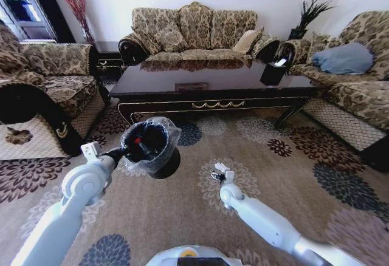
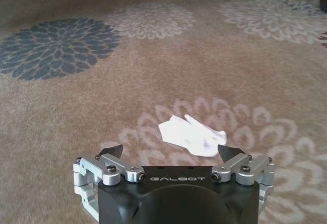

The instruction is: Move to the front of the table and pick up the trash from the floor, then place it into the trash bin.

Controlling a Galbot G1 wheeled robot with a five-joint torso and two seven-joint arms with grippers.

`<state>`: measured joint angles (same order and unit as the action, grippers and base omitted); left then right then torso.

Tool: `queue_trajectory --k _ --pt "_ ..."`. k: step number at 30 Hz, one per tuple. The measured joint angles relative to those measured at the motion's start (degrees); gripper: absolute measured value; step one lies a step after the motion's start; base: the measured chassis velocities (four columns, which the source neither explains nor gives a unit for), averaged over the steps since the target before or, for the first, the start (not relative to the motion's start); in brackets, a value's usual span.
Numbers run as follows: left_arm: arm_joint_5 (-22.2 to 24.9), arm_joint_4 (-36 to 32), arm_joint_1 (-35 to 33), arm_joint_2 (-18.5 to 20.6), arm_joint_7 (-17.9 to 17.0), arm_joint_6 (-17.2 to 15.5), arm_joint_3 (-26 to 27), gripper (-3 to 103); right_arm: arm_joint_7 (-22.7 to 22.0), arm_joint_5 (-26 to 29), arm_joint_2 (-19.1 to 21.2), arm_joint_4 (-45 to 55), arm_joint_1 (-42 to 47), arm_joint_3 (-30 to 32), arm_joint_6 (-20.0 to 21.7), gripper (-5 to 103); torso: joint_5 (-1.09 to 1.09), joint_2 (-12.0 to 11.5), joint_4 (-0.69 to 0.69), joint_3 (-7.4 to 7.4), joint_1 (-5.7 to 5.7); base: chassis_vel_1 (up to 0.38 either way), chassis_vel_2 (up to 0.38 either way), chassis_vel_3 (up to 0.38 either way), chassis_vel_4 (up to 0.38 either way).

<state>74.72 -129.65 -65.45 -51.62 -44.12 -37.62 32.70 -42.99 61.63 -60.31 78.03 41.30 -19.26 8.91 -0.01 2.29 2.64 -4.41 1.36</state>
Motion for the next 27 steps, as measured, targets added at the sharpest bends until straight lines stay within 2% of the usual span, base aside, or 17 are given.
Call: queue_trajectory --k 6,11,13,14,17,22,27 --pt "0.1 -1.6 -1.1 -0.1 0.0 -0.2 0.6 3 2.7 -2.1 -4.2 -9.0 -3.5 -1.4 -0.7 100 0.0 0.0 -0.01 0.0 0.0 0.0 0.0 0.0 0.0" --pt "0.3 -2.2 -1.5 0.2 0.0 -0.2 1.5 3 3.8 -3.5 -6.1 -13.2 -4.9 -2.2 -0.7 100 0.0 0.0 0.0 0.0 0.0 0.0 0.0 0.0 0.0" --pt "0.6 -2.4 -1.6 0.6 0.0 -0.2 2.3 3 4.9 -6.1 -7.3 -16.5 -5.7 -2.3 -0.7 100 0.0 0.0 -0.02 0.0 0.0 0.0 0.0 0.0 0.0" --pt "0.6 -2.4 -1.6 0.6 0.0 -0.2 2.3 3 4.9 -6.1 -7.3 -16.5 -5.7 -2.3 -0.7 100 0.0 0.0 -0.02 0.0 0.0 0.0 0.0 0.0 0.0" --pt "1.2 -2.6 -1.2 1.7 0.0 -0.2 3.3 3 7.5 -10.7 -8.2 -21.8 -6.5 -2.5 -1.9 100 0.0 0.0 0.01 0.0 0.0 0.0 0.0 0.0 0.0" --pt "1.4 -2.6 -1.0 2.5 0.0 -0.2 3.6 3 10.6 -14.0 -8.8 -26.9 -7.8 -2.7 -3.5 100 0.01 0.0 0.0 0.0 0.0 0.0 0.0 0.0 0.0" --pt "1.4 -3.0 -1.3 2.2 0.0 -0.3 3.6 3 12.9 -15.0 -9.8 -30.6 -8.9 -2.6 -4.2 100 0.0 0.0 0.0 0.0 0.0 0.0 0.0 0.0 0.0"
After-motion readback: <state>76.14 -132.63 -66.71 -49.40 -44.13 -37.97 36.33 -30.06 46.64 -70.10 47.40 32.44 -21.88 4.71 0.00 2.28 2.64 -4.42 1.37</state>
